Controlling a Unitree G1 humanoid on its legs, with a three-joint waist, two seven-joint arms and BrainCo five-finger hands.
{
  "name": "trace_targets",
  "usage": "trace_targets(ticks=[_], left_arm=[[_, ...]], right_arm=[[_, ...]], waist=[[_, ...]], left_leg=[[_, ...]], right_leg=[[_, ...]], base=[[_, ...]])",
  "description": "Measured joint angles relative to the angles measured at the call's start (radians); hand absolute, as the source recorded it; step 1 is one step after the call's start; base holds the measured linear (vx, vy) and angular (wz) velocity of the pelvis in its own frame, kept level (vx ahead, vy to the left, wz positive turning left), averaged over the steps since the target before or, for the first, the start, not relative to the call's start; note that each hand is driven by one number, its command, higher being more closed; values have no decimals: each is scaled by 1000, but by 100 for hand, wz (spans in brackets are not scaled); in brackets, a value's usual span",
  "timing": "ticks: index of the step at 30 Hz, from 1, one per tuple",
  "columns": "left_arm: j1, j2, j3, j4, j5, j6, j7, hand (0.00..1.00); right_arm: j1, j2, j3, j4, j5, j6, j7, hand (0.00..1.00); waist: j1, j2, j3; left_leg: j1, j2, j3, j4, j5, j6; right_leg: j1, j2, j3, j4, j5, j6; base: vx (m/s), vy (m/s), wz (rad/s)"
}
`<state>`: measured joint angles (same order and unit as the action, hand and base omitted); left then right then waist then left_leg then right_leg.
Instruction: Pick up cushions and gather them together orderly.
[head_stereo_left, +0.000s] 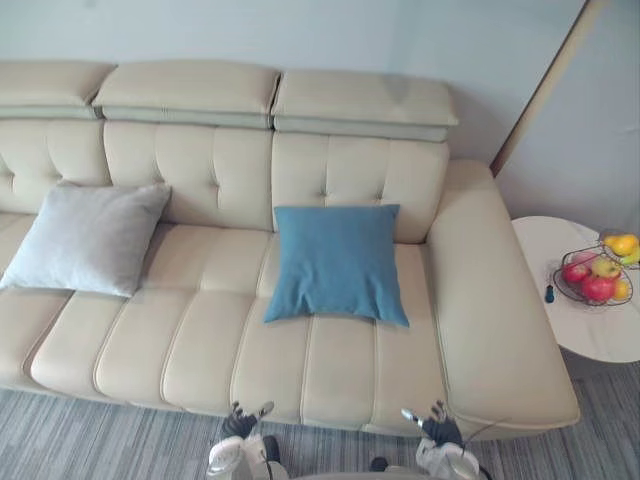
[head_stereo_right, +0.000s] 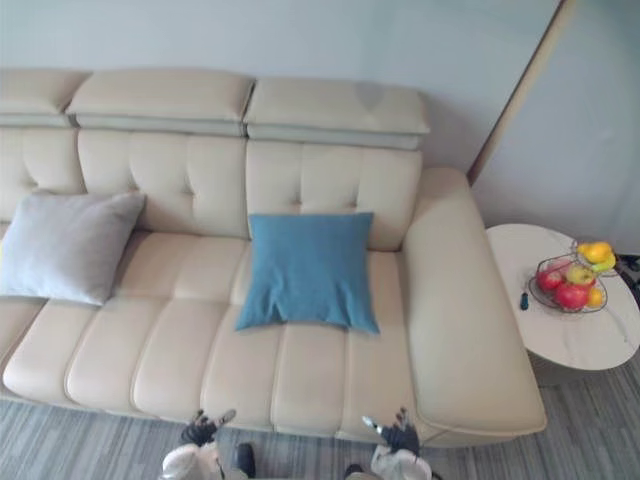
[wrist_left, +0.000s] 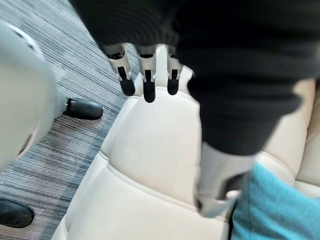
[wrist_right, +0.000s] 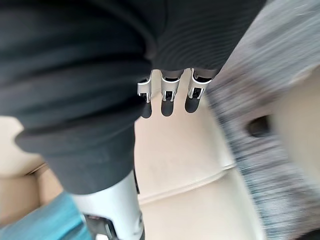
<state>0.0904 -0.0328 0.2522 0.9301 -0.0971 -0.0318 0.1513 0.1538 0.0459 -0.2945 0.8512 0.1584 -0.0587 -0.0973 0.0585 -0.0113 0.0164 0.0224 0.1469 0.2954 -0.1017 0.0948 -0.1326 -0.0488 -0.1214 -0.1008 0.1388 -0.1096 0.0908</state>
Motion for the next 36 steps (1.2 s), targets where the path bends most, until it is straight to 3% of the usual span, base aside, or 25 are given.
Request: trace_targets(ticks=[10, 12, 13, 14, 15, 16, 17, 18, 20, 21, 23, 26, 28, 31, 32, 34, 35, 36], left_arm=[[-37, 15, 1, 62, 76, -1, -3, 0], [-58, 19, 2, 55, 88, 0, -2, 0], [-64, 17, 2, 51, 100, 0, -2, 0], [-55, 8, 7, 37, 108, 1, -2, 0], [-59, 8, 6, 33, 108, 1, -2, 0], [-56, 9, 5, 21, 111, 1, -2, 0], [-50, 17, 3, 2, 112, 1, -2, 0], [-50, 19, 5, -3, 112, 1, -2, 0], [-44, -1, 12, -17, 112, 2, -2, 0], [-37, -24, 2, -30, 112, 2, 0, 0], [-64, -23, -6, -37, 112, 1, 2, 0], [-64, -31, -32, -36, 113, 1, 0, 0], [-61, -25, -34, -42, 113, 1, 1, 0], [-58, -28, -32, -56, 113, 0, 0, 0], [-59, -28, -31, -56, 113, 0, 0, 0], [-58, -28, -19, -52, 112, 1, 0, 0], [-58, -30, -7, -36, 107, 1, 0, 0], [-58, -36, -3, -23, 101, 5, 0, 0]], right_arm=[[-57, -2, -5, 73, -52, 29, -4, 0], [-71, 6, 6, 72, -78, 31, -9, 0], [-79, 6, 8, 71, -79, 31, -11, 0], [-89, 11, 7, 69, -80, 33, -13, 0], [-88, 12, 7, 69, -80, 33, -13, 0], [-84, 14, 7, 71, -80, 33, -13, 0], [-87, 14, 16, 81, -81, 33, -13, 0], [-91, 14, 17, 81, -81, 33, -13, 0], [-110, -1, 23, 81, -82, 33, -14, 0], [-124, -25, 23, 78, -83, 33, -23, 0], [-150, -24, 26, 78, -84, 31, -27, 0], [-177, -20, 33, 78, -83, 31, -36, 0], [-149, -15, 33, 89, -84, 39, -40, 0], [-137, -26, 28, 109, -84, 46, -48, 0], [-132, -26, 23, 110, -94, 47, -49, 0], [-131, -25, 22, 111, -118, 49, -48, 0], [-131, -23, 11, 111, -119, 52, -45, 0], [-132, -22, -4, 111, -120, 53, -44, 0]], waist=[[0, -23, 13], [-2, -33, 42], [5, -23, 53], [0, -12, 56], [-2, -15, 56], [-1, -28, 56], [5, -57, 45], [6, -66, 44], [17, -32, 42], [32, 0, 41], [44, -3, 67], [46, 56, 113], [44, 36, 116], [37, 24, 123], [33, 17, 124], [23, 15, 122], [19, 21, 119], [16, 38, 106]], left_leg=[[55, -15, 80, 0, -28, 2], [39, -7, 85, 31, -45, 23], [14, 18, 91, 58, -56, 32], [-22, 42, 96, 88, -52, 46], [-23, 41, 92, 93, -53, 47], [-24, 35, 71, 113, -54, 50], [-64, 21, 52, 185, -55, 52], [-70, 16, 51, 195, -56, 52], [-109, 34, 36, 227, -59, 69], [-128, 54, 29, 232, -47, 63], [-192, 56, 30, 292, -47, 60], [-244, 106, -5, 321, -9, 24], [-235, 98, -32, 285, 34, 25], [-253, 80, -58, 499, -115, 80], [-247, 70, -71, 598, -176, 80], [-220, 66, -105, 700, -269, 49], [-180, 68, -117, 676, -322, 21], [-151, 63, -109, 600, -350, 15]], right_leg=[[16, -1, 80, -35, 59, 16], [-6, 0, 47, 1, 90, 13], [-10, 10, 22, -7, 127, 19], [-95, -9, -36, 318, -9, -14], [-101, -15, -41, 364, -23, -9], [-99, -39, -59, 524, -62, 19], [-71, -65, -49, 576, -60, 41], [-74, -63, -51, 567, -59, 44], [-52, -27, -57, 485, -66, 48], [-3, -4, -53, 392, -112, 35], [2, -2, -63, 302, -175, -1], [30, 54, -105, 217, -169, -51], [16, 37, -142, 227, -169, -77], [5, -1, -163, 228, -149, -93], [4, -18, -162, 222, -137, -83], [-8, -36, -158, 217, -114, -59], [-12, -37, -151, 208, -97, -40], [-19, -31, -141, 203, -85, -27]], base=[[3, 30, -27], [-61, 8, -19], [-135, -27, -5], [-128, -27, 5], [-63, -95, 24], [2, -139, 41], [-8, -178, 38], [-59, -123, 24], [-84, -67, -2], [-119, -121, -7], [-187, -153, -7], [-292, -107, 10], [-315, -79, 30], [-217, 45, 23], [-212, 128, 21], [-157, 217, 5], [-127, 338, -9], [-66, 346, -15]])
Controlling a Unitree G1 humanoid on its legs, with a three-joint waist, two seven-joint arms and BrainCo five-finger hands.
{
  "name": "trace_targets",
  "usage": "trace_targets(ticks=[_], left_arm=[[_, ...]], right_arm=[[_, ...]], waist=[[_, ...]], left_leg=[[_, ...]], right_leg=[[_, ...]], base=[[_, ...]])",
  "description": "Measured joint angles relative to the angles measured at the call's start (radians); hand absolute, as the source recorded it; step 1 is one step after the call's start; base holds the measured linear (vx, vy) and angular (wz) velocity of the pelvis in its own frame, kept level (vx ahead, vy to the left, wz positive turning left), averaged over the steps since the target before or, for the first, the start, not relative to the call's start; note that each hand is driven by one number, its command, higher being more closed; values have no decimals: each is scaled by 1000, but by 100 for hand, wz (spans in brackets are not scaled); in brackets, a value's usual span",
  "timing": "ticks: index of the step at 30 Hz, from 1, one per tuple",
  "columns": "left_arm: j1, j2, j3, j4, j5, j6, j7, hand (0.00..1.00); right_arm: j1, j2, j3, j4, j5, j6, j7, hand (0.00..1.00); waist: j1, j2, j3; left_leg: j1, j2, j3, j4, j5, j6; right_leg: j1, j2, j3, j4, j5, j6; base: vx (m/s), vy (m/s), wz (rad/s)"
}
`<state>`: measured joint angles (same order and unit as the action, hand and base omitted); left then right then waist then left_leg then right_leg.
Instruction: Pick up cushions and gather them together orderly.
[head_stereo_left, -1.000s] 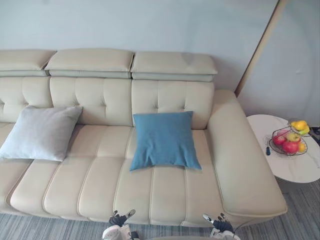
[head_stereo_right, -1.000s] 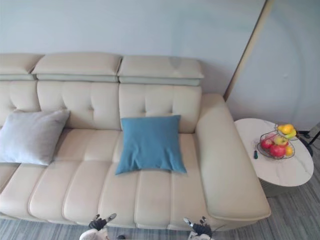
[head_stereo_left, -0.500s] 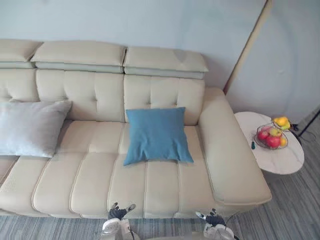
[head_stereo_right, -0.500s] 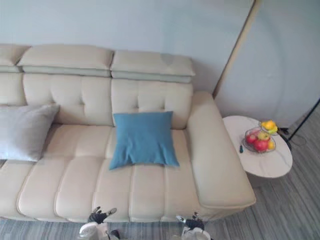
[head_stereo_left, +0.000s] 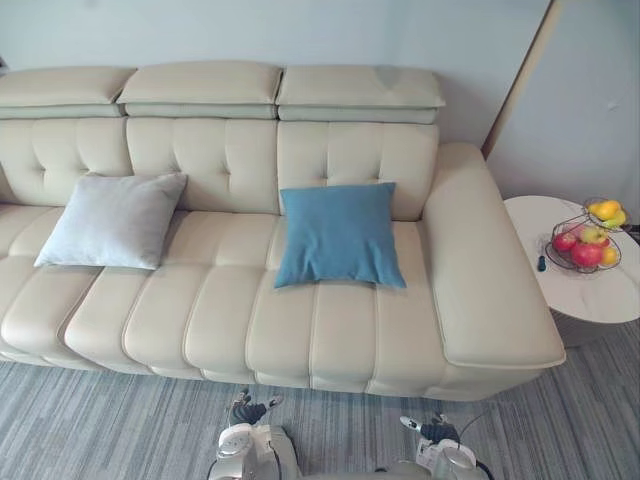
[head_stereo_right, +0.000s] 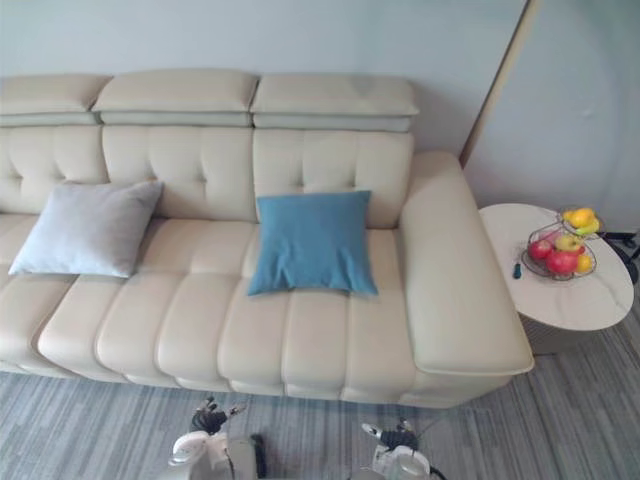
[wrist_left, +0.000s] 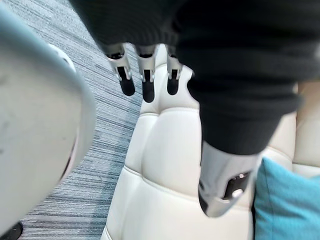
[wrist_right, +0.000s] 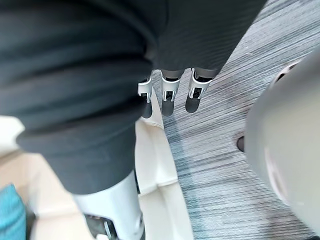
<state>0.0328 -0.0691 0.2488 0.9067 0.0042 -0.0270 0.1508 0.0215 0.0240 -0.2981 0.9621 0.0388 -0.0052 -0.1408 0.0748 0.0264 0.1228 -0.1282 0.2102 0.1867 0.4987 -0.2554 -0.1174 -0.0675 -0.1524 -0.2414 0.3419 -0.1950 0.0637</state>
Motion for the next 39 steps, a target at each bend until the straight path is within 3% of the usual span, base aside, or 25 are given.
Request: trace_targets(ticks=[2, 4, 7, 11, 12, 25, 33, 35, 38, 39], left_arm=[[7, 37, 9, 7, -7, 9, 2, 0], [20, 45, 9, 9, -6, 13, 1, 0], [32, 46, 9, 18, -6, 15, -1, 0], [41, 50, 11, 48, -5, 18, -2, 0], [61, 56, 80, 85, -5, 22, -21, 0], [71, 56, 88, 88, -16, 32, -33, 0], [55, 61, 106, 100, -46, 42, -68, 0], [36, 58, 118, 110, -48, 42, -68, 0], [13, 45, 115, 126, -48, 43, -68, 0], [6, 44, 116, 125, -49, 42, -68, 0]], right_arm=[[12, 39, -25, 8, 0, 11, 8, 0], [27, 41, -45, 14, 0, 14, 13, 0], [43, 40, -79, 10, 0, 14, 13, 0], [57, 35, -100, 11, 1, 14, 16, 0], [86, 15, -125, 18, 1, 15, 23, 0], [100, 14, -125, 19, 5, 35, 30, 0], [96, 5, -104, 15, 43, 47, 43, 0], [81, 0, -87, 15, 44, 47, 43, 0], [66, -25, -80, 14, 44, 48, 43, 0], [63, -25, -78, 14, 43, 52, 43, 0]], waist=[[-8, -58, -36], [-10, -72, -48], [-15, -64, -72], [-16, -49, -110], [-16, -57, -111], [-19, -55, -104], [-25, -41, -66], [-28, -45, -53], [-44, -17, -31], [-45, -21, -26]], left_leg=[[33, -58, 40, -123, 20, 34], [63, -83, 55, -154, 29, 48], [103, -112, 77, -217, 42, 62], [134, -130, 79, -292, 83, 57], [239, -137, 76, -428, 136, 38], [274, -131, 103, -463, 146, 35], [319, -65, 275, -416, 114, -6], [296, -62, 249, -361, 115, -5], [285, -61, 269, -358, 110, -1], [284, -59, 288, -357, 110, -2]], right_leg=[[0, -23, 32, -65, 49, 16], [34, -36, 41, -139, 101, 28], [72, -44, 63, -210, 150, 17], [79, -43, 64, -244, 169, 33], [124, -19, 60, -284, 164, 32], [145, -14, 63, -304, 165, 34], [94, 67, 235, -307, 186, 13], [55, 74, 299, -286, 188, 10], [7, 89, 355, -279, 199, 9], [-6, 97, 374, -281, 209, 8]], base=[[-15, 253, -14], [-19, 162, -18], [-53, 131, -18], [14, 6, -2], [0, 0, 0], [1, -3, -3], [2, -41, -69], [23, -97, -90], [-20, -41, -64], [-34, -17, -89]])
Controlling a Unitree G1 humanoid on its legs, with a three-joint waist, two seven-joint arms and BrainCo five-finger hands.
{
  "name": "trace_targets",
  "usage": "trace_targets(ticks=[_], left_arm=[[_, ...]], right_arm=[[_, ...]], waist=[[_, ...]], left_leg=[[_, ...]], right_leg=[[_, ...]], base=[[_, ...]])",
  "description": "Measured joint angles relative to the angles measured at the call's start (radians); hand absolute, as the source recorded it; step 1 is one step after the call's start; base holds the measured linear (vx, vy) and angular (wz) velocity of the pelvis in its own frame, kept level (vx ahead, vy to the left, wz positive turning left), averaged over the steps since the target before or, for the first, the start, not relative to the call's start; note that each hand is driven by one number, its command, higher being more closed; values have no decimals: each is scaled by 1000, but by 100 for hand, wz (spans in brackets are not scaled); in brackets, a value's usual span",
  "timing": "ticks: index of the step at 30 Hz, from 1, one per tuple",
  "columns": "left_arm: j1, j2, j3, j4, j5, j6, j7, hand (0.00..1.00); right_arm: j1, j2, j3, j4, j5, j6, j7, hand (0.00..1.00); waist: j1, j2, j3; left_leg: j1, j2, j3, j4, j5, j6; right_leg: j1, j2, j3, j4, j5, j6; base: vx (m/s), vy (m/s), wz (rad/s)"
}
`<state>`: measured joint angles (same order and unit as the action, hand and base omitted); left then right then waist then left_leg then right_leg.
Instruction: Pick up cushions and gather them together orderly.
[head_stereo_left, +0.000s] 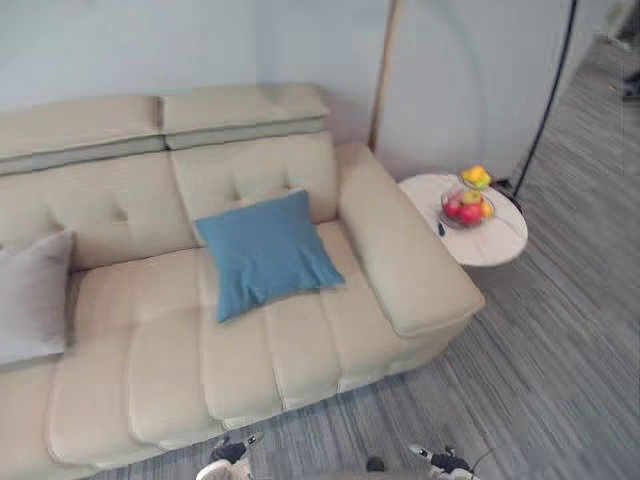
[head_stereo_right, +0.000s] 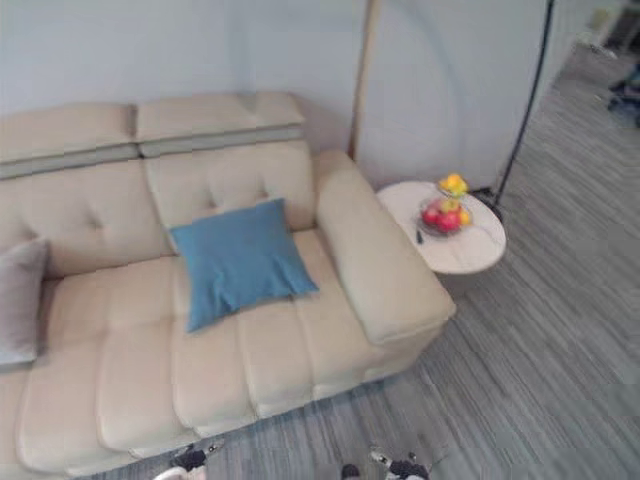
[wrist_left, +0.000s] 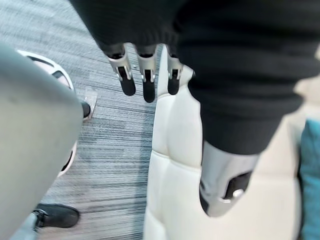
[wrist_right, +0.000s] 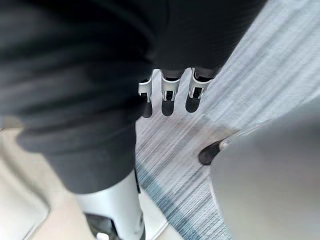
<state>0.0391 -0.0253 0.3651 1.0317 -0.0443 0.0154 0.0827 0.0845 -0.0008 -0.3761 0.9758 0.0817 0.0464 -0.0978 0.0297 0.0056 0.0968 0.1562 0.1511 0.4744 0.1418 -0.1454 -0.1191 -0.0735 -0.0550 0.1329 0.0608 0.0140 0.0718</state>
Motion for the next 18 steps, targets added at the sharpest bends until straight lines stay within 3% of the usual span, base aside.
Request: trace_targets(ticks=[2, 3, 4, 5, 6, 7, 8, 9, 11, 13, 14, 15, 16, 17, 18], left_arm=[[4, 0, 13, -1, 0, 0, 1, 0], [11, 4, 13, -2, 0, 0, 1, 0], [14, 15, 13, -6, 2, 0, 1, 0], [11, 24, 10, -13, 0, -3, 3, 0], [0, 18, 5, -15, 0, -3, 3, 0], [-1, 19, -14, -22, 0, -2, 2, 0], [1, 20, -19, -21, 0, -2, 2, 0], [-1, 16, -21, -15, 0, -1, 2, 0], [-11, 2, -46, -7, 1, -1, 1, 0], [-20, 3, -49, 3, 1, 1, 0, 0], [-23, 2, -46, 2, 1, 1, 0, 0], [-29, 2, -24, 1, 1, 0, 0, 0], [-32, 3, -8, -3, 0, -2, -1, 0], [-35, 1, 1, -11, -1, -5, -2, 0], [-36, 3, 0, -22, -9, -9, -2, 0]], right_arm=[[-15, 0, 18, -11, -1, 1, 1, 0], [-34, 6, 30, -15, -1, 1, 1, 0], [-57, 31, 40, -21, -2, -5, 0, 0], [-79, 38, 35, -20, -2, -5, -2, 0], [-82, 37, 28, -20, -3, 0, -1, 0], [-71, 35, 22, -17, -4, -1, -4, 0], [-60, 37, 21, -18, -4, -3, -4, 0], [-58, 35, 20, -20, -4, -8, -4, 0], [-58, 20, 3, -17, -4, -10, -2, 0], [-63, 18, -16, -14, -4, -10, -1, 0], [-63, 17, -18, -14, -4, -10, -2, 0], [-65, 17, -16, -14, -3, -10, -4, 0], [-68, 18, -13, -14, -2, -10, -6, 0], [-68, 18, -8, -13, -1, -10, -9, 0], [-70, 17, 2, -4, -1, -9, -10, 0]], waist=[[-1, -1, 0], [5, -2, -2], [12, -7, 5], [5, -22, 10], [1, -21, 12], [-2, -37, 16], [-3, -33, 18], [-15, -22, 17], [-27, -3, 21], [-25, 0, 25], [-28, 2, 34], [-26, 3, 51], [-25, 4, 63], [-26, -2, 71], [-24, -11, 76]], left_leg=[[14, 24, 106, 4, -15, 2], [20, 39, 169, 3, -22, 3], [28, 57, 261, -6, -27, 7], [47, 61, 311, -12, -48, -22], [58, 61, 347, -11, -65, -49], [85, 54, 389, 22, -69, -52], [101, 60, 403, 42, -68, -50], [118, 68, 408, 46, -64, -44], [141, 79, 411, 58, -43, -29], [99, 132, 391, 208, -29, -29], [65, 186, 352, 340, -13, -4], [10, 238, 275, 502, -18, 51], [-41, 245, 196, 598, -48, 73], [-104, 218, 90, 660, -83, 53], [-179, 157, -32, 680, -126, 23]], right_leg=[[-65, 61, 44, 15, 56, -18], [-98, 90, 21, 27, 99, -38], [-126, 111, -89, -18, 153, -59], [-171, 91, -297, 73, 27, -143], [-209, 39, -456, 166, -38, -170], [-209, -55, -673, 256, -82, -189], [-189, -65, -715, 266, -93, -199], [-177, -51, -713, 266, -113, -184], [-181, -19, -679, 271, -151, -190], [-182, -13, -670, 273, -170, -188], [-160, 12, -654, 243, -168, -186], [-128, 43, -627, 208, -165, -183], [-107, 64, -599, 190, -163, -180], [-89, 84, -561, 174, -156, -178], [-69, 105, -519, 157, -154, -177]], base=[[-41, -29, -157], [-46, -71, -255], [-12, -150, -260], [-6, -161, -228], [28, -130, -166], [54, -109, -131], [75, -139, -108], [109, -201, -74], [109, -171, -68], [65, -119, -73], [82, -179, -72], [83, -184, -59], [50, -188, -52], [29, -156, -60], [31, -138, -76]])
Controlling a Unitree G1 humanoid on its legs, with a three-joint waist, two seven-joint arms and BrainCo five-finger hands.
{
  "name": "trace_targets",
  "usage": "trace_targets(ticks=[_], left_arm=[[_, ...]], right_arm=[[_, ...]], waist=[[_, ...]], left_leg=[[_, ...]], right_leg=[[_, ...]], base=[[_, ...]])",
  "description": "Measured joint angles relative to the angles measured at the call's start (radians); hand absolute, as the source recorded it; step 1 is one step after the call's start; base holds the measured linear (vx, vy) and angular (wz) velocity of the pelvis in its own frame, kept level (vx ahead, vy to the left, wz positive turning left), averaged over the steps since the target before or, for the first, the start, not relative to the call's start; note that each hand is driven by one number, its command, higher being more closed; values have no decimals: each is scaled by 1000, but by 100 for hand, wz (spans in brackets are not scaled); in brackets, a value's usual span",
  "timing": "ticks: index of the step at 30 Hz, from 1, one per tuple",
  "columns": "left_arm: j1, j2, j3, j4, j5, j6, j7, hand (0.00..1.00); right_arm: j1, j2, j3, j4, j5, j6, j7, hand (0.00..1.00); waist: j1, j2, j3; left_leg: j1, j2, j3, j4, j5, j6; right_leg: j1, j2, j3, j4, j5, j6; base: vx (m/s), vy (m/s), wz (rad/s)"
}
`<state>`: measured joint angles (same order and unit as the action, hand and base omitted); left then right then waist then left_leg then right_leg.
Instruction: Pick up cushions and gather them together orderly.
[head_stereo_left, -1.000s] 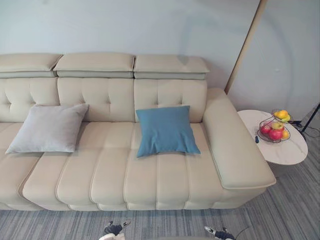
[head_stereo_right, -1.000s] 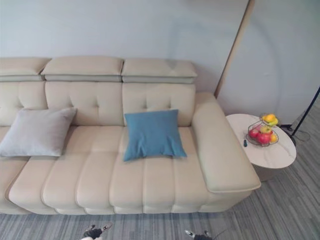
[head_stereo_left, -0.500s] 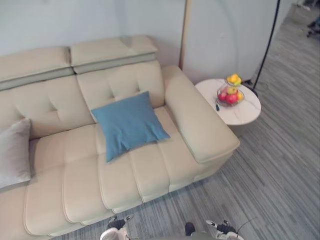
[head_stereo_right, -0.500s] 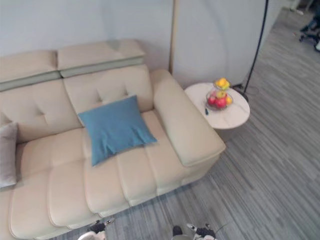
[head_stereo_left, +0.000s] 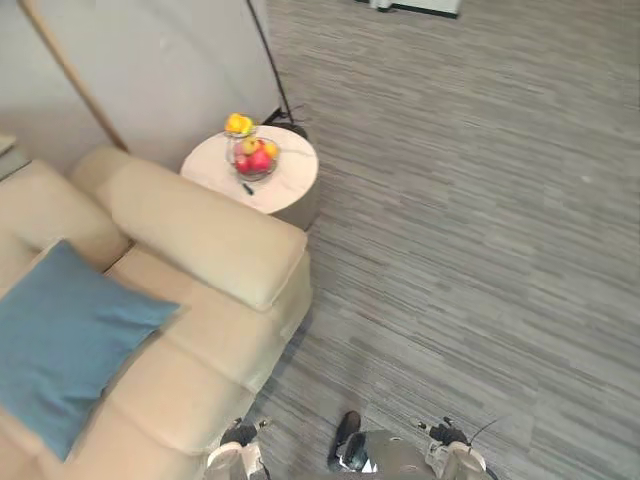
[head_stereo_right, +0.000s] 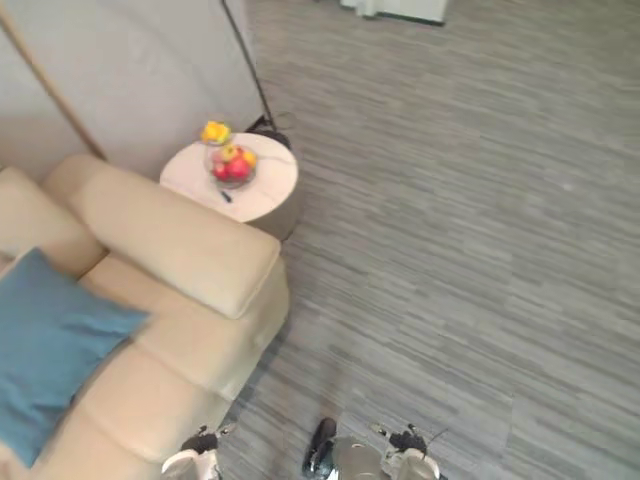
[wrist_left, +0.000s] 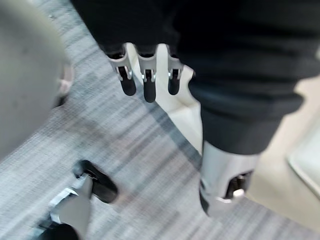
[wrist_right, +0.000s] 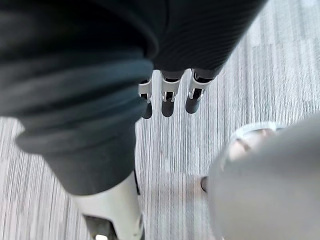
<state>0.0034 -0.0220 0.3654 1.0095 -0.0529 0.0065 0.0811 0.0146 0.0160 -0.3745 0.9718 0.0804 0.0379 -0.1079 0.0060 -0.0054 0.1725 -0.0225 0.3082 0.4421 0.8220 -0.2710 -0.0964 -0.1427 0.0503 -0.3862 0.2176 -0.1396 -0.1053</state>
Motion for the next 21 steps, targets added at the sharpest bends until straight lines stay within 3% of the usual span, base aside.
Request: trace_targets(ticks=[1, 3, 4, 5, 6, 7, 8, 12, 13, 14, 15, 16, 17, 18, 19, 20, 21], left_arm=[[0, 2, 0, -11, -15, 0, 0, 0], [11, 5, 1, -40, -37, -3, 0, 0], [11, 4, 0, -45, -43, -3, -1, 0], [11, -12, 2, -50, -53, -10, 0, 0], [15, -4, 8, -58, -58, -17, -2, 0], [13, -12, 10, -40, -65, -16, 1, 0], [24, -15, 19, -25, -68, -17, 3, 0], [41, -4, 21, -14, -65, -14, 1, 0], [42, -1, 21, -20, -66, -14, 2, 0], [35, 1, 21, -24, -65, -14, 2, 0], [35, 4, 21, -24, -65, -14, 2, 0], [27, 7, 16, -12, -66, -6, 2, 0], [28, 5, 0, -14, -67, -2, 2, 0], [28, 5, -12, -15, -67, -1, 2, 0], [25, 7, -38, -16, -68, -2, 2, 0], [22, 14, -45, -16, -68, -3, 1, 0], [15, 11, -46, -6, -68, -2, 1, 0]], right_arm=[[-4, -1, 6, 8, 0, 1, 0, 0], [-25, 8, 39, 28, 0, 3, 0, 0], [-30, 12, 50, 29, 0, 3, 1, 0], [-26, -4, 67, 23, 0, 1, 0, 0], [-24, -1, 78, 26, 0, -1, 1, 0], [-30, -5, 82, 34, 0, 1, 2, 0], [-33, -6, 82, 34, 0, 1, 3, 0], [-7, 15, 57, 23, 1, -2, 6, 0], [-1, 17, 30, 24, 0, -1, 9, 0], [1, 26, 17, 25, 0, 0, 10, 0], [0, 30, 16, 24, 0, 0, 12, 0], [-3, 33, 14, 21, 0, 0, 12, 0], [-4, 33, 16, 16, 0, -1, 12, 0], [0, 35, 15, 8, 0, -1, 13, 0], [6, 39, 2, -5, -1, -2, 15, 0], [13, 49, -22, -3, -2, 0, 14, 0], [12, 51, -40, -2, -2, -1, 15, 0]], waist=[[5, -7, 1], [33, -32, 4], [45, -20, -2], [51, -5, -10], [55, -28, -10], [57, 7, -19], [57, 15, -27], [59, 4, -70], [54, -7, -73], [64, -17, -74], [69, -18, -75], [78, -15, -70], [80, 2, -62], [79, -1, -63], [79, -12, -70], [79, -29, -75], [79, -24, -79]], left_leg=[[-39, -53, -63, -28, -24, 3], [-87, -176, -197, -192, -53, 46], [-114, -211, -269, -252, -50, 53], [-157, -212, -375, -299, -50, 26], [-177, -239, -425, -320, -52, 12], [-189, -228, -534, -340, -34, 31], [-185, -218, -540, -369, -12, 48], [-113, -188, -416, -490, 69, 3], [-79, -171, -345, -532, 77, -6], [-55, -158, -276, -541, 76, -5], [-44, -154, -248, -541, 76, -5], [9, -125, -172, -544, 75, -4], [52, -107, -134, -547, 75, -4], [78, -105, -113, -556, 75, -4], [119, -115, -59, -577, 74, -5], [138, -127, -19, -574, 70, -12], [148, -124, -6, -572, 70, -12]], right_leg=[[19, 22, 41, -22, 6, 9], [71, 50, 119, -85, -10, 13], [77, 51, 124, -84, -63, 73], [16, 32, 157, 120, -85, -44], [13, 7, 218, 129, -100, -1], [13, 53, 260, 135, -99, -14], [31, 76, 310, 121, -97, -10], [37, 102, 456, 91, -107, 16], [19, 68, 410, 115, -146, 65], [0, 12, 322, 138, -141, 102], [1, -5, 293, 145, -125, 117], [-11, -10, 204, 180, -78, 136], [-16, -27, 108, 219, -72, 154], [-16, -59, 16, 247, -104, 144], [-14, -135, -126, 239, -129, 107], [-15, -171, -190, 189, -105, 54], [-5, -155, -205, 174, -95, 24]], base=[[83, -114, -115], [100, -64, -139], [85, -13, -156], [95, -5, -132], [96, 15, -156], [130, 20, -144], [141, 24, -145], [262, 67, -132], [258, 113, -130], [231, 137, -130], [209, 142, -161], [194, 84, -153], [228, 23, -155], [212, -16, -122], [179, -23, -111], [211, -39, -120], [255, -77, -105]])
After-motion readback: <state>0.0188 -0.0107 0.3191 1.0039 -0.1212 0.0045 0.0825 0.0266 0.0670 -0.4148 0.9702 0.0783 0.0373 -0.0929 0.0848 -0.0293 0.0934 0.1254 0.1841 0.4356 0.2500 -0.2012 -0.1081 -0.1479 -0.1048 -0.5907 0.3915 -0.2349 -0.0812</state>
